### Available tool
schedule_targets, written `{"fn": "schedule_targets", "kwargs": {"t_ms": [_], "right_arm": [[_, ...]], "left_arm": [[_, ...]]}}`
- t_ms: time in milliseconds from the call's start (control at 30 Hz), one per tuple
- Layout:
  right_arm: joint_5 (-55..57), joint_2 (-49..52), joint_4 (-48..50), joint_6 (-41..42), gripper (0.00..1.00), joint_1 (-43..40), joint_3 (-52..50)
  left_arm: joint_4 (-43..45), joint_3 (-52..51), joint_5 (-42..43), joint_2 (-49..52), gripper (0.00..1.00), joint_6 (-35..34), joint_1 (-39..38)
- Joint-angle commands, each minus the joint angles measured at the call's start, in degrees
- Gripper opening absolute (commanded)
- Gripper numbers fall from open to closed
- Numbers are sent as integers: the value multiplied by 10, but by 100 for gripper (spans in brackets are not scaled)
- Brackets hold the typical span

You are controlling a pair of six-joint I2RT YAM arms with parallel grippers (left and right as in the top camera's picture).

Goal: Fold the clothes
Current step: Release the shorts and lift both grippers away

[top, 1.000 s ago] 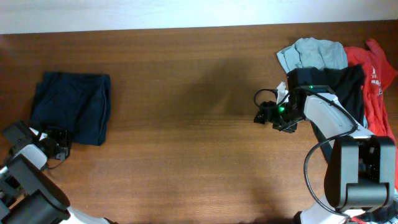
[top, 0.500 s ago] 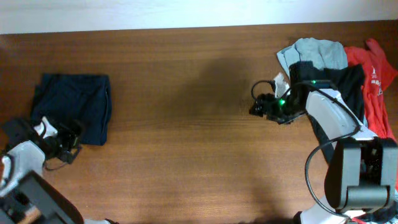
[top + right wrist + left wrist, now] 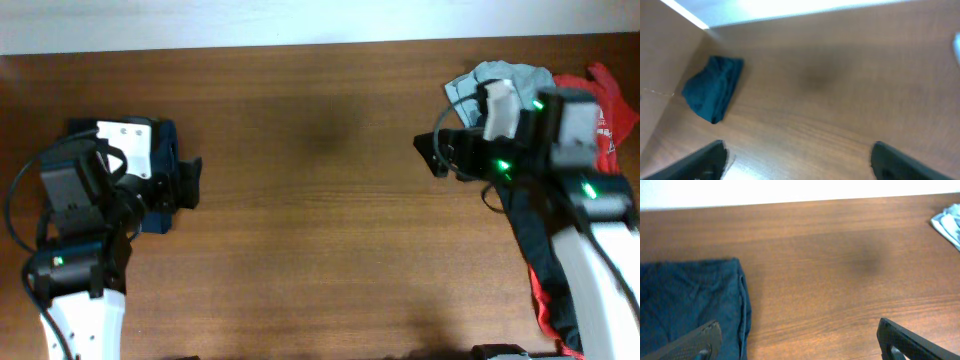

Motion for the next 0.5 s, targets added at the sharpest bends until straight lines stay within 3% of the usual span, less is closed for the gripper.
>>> {"fn": "schedule_targets", "kwargs": {"t_ms": [0,467], "right_arm": [[-6,-52,-2,-9,99,-1,12],[-6,-48,-9,-4,99,-1,12]], "left_arm": [[-12,7,-40,-11,99,22,-26],[-18,7,-40,-8,99,22,-26]]}}
